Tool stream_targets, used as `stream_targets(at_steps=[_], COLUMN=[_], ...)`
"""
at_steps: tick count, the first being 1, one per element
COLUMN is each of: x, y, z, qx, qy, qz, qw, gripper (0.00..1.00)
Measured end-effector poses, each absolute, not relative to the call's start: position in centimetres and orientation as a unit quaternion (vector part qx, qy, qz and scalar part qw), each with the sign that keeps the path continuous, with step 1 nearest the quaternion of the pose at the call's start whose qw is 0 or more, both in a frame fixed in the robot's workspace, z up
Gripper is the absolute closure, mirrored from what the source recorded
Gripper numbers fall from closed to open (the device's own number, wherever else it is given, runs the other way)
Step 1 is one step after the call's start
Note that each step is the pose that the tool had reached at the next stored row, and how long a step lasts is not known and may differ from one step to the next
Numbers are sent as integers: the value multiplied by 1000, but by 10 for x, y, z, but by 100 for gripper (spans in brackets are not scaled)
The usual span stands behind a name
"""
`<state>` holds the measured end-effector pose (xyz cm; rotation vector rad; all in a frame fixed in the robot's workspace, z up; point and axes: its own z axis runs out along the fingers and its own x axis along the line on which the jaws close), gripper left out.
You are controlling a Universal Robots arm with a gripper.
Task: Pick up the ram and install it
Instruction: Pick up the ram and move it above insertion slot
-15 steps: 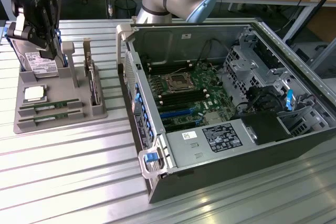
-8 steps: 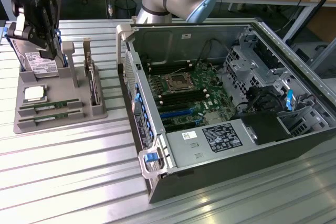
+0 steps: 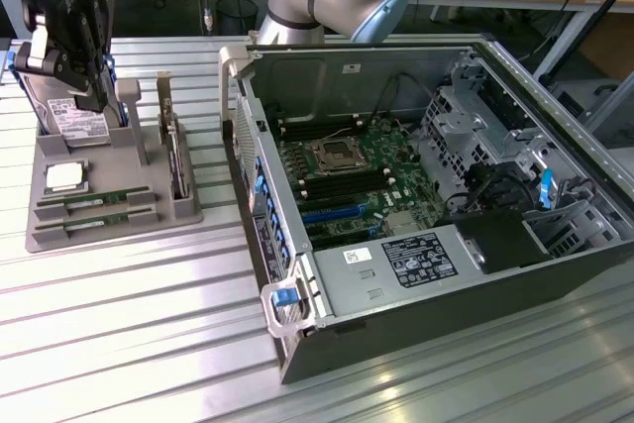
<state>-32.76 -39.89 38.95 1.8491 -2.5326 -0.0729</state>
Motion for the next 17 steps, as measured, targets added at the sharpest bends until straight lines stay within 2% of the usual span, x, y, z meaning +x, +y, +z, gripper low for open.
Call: stream_targets(at_steps=[17], x=[-328], y=[-399], z=[389], qx=[603], qy=[-797], qz=[-23], qw=[3], gripper=[90])
